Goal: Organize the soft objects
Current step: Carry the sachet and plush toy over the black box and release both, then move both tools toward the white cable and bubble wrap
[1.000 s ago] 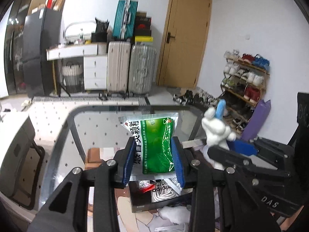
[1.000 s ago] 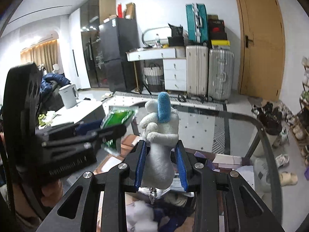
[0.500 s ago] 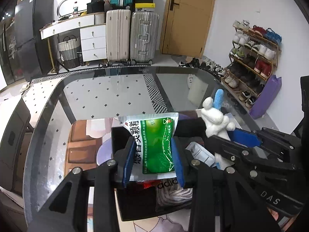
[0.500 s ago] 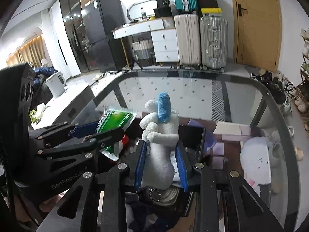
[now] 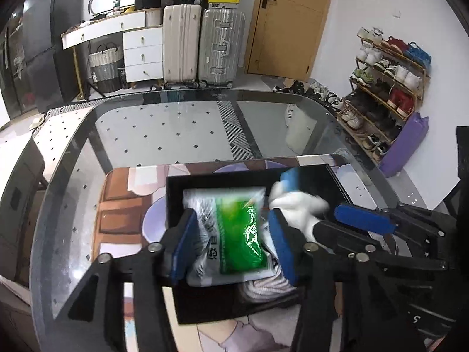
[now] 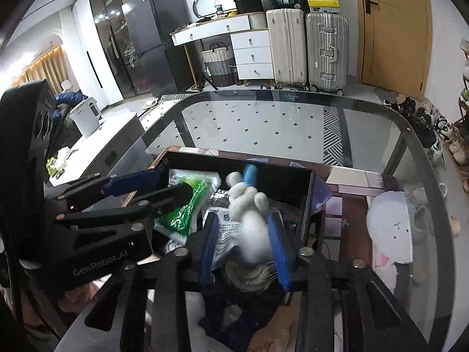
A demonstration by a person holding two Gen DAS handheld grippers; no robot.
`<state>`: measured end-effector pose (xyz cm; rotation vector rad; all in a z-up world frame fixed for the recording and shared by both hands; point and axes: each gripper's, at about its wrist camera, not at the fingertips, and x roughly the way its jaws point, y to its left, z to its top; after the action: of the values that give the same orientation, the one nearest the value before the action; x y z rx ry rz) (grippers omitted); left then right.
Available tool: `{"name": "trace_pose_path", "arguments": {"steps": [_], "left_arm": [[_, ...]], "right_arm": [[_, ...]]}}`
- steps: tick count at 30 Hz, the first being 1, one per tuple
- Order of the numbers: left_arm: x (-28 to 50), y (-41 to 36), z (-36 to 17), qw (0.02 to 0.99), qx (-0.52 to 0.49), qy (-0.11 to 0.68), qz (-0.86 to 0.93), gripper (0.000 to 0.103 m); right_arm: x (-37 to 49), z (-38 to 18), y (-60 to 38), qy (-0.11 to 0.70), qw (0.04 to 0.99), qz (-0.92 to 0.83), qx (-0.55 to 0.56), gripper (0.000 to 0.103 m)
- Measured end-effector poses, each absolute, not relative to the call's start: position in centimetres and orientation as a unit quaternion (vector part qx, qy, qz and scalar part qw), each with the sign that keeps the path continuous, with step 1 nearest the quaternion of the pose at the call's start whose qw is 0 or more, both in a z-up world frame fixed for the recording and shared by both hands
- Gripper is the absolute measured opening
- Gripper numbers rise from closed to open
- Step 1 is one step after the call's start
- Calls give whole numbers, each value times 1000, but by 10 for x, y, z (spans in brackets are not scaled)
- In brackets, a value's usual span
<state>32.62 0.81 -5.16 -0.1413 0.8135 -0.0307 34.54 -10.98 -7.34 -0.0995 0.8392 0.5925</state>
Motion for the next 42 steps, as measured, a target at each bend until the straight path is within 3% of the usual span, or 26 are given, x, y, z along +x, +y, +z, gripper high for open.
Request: {"name": "trace_pose_path", "arguments": {"steps": [3,11,21,33,42], "left_arm": [[314,5,-41,922,-62,382,-16,59],[260,14,-36,918,-57,392,-12,60],[219,0,-94,864,-34,501,-37,60],[215,-1,-78,876,-43,479,-39,62],[227,-21,-87,872,-26,486,-42,73]], "right_arm": [[335,-64,-120,396,871,287,-46,38],[297,-73,-146,407,867,268,-104,39],[261,-126,-129,459,818,288,-191,39],[229,-122,-117,491,775,371,-147,39],[252,-106,-142,481,797,349,-111,39]]}}
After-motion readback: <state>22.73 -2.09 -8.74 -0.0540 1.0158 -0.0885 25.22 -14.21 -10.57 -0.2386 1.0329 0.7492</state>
